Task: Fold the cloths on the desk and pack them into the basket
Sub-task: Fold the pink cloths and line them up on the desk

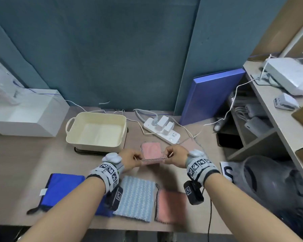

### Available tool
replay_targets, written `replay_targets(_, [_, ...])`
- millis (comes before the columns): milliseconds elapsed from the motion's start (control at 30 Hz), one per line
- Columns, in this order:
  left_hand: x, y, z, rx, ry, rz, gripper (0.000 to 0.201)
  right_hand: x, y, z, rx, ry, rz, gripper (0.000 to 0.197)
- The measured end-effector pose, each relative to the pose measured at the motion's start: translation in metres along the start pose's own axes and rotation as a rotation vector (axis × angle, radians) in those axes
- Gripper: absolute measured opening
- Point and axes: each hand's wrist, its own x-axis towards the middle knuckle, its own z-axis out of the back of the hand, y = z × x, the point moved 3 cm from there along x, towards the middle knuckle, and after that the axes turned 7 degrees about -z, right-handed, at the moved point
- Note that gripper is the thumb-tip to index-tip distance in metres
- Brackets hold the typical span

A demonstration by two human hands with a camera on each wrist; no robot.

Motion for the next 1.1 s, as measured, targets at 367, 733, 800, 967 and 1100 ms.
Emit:
replay_targets(367, [0.037,0.050,-0.039,-0.067,-0.108,0.187,0.012,0.038,-0.031,-0.036,0.186,-0.047,-0.183,0.026])
replay_targets(733, [0.075,0.076,-0.049,-0.007,-0.265,0.266,0.050,0.079,-0.036,-0.041,0.068,-0.128,-0.268,0.026])
replay_targets(800, [0.077,0.074,-0.052,0.076,-0.224,0.193,0.060,0.078,-0.040,-0.043,-0.016,-0.095,-0.295,0.032])
replay_targets(967, [0.093,0.069,-0.055,0.354,-0.043,0.104,0.072,0.080,-0.035,-0.044,-0.208,-0.029,-0.328,0.055])
replay_targets(1100, [0.098,0.065,-0.055,0.373,0.004,0.176,0.047,0.083,-0.025,-0.053,-0.333,0.004,-0.308,0.064])
